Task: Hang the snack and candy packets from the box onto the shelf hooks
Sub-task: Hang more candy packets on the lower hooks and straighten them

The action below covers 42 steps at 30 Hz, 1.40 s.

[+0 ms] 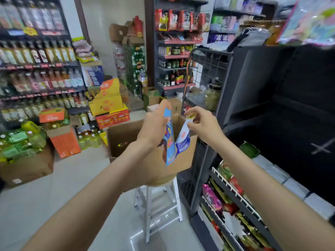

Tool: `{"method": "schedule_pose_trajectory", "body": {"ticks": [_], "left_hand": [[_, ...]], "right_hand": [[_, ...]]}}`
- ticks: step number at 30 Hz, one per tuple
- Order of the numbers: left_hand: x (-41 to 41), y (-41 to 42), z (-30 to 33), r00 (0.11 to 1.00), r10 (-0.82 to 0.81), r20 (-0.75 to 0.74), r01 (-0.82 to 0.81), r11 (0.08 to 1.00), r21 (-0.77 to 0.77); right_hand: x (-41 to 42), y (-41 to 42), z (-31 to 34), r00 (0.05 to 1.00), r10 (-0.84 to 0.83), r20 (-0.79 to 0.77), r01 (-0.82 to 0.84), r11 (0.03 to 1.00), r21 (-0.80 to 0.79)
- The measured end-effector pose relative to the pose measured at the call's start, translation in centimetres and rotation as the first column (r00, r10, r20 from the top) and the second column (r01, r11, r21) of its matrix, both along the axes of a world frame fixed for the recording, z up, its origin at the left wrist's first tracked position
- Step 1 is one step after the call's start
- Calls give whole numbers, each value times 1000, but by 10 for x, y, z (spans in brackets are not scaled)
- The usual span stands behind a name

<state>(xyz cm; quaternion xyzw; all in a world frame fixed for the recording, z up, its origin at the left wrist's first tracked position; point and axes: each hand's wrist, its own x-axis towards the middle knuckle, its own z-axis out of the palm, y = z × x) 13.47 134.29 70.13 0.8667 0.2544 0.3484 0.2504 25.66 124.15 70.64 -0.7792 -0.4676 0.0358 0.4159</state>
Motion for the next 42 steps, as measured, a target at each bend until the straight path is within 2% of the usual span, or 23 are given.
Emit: {"method": "schedule_pose_trajectory", "body": {"ticks": [5,9,14,19,23,28,31,36,39,42], "left_hand": [[18,-93,-24,993,-117,-36,116,993,-29],[26,-189,-39,989,-135,-64,140,988,71],[36,-288,-56,982,-168,-92,170,985,18],[46,-360,-53,954,-266,-139,277,959,66],[55,-404,-53,936,-330,-120,338,939,60],[63,-464,-49,909,-407,-86,411,911,34],[69,-500,-48,891,-435,-131,442,897,25],[81,-546,-40,891,-418,-177,430,902,32],[90,-564,-34,896,-417,-154,424,905,19],[97,-576,-30,908,-393,-146,394,919,-17]], "right_hand": [[6,-110,-17,992,-17,127,16,1000,6],[8,-209,-31,997,-39,73,35,998,57],[12,-315,-41,994,-103,43,105,993,-55],[7,-397,-41,984,-175,17,176,979,-106],[-2,-455,-44,958,-285,-39,279,954,-111],[-9,-526,-53,914,-402,61,406,908,-103],[-5,-565,-57,886,-459,72,463,884,-69],[13,-611,-56,824,-564,-58,566,815,121],[32,-627,-57,799,-577,-169,599,787,146],[55,-635,-62,781,-590,-204,621,770,149]]}}
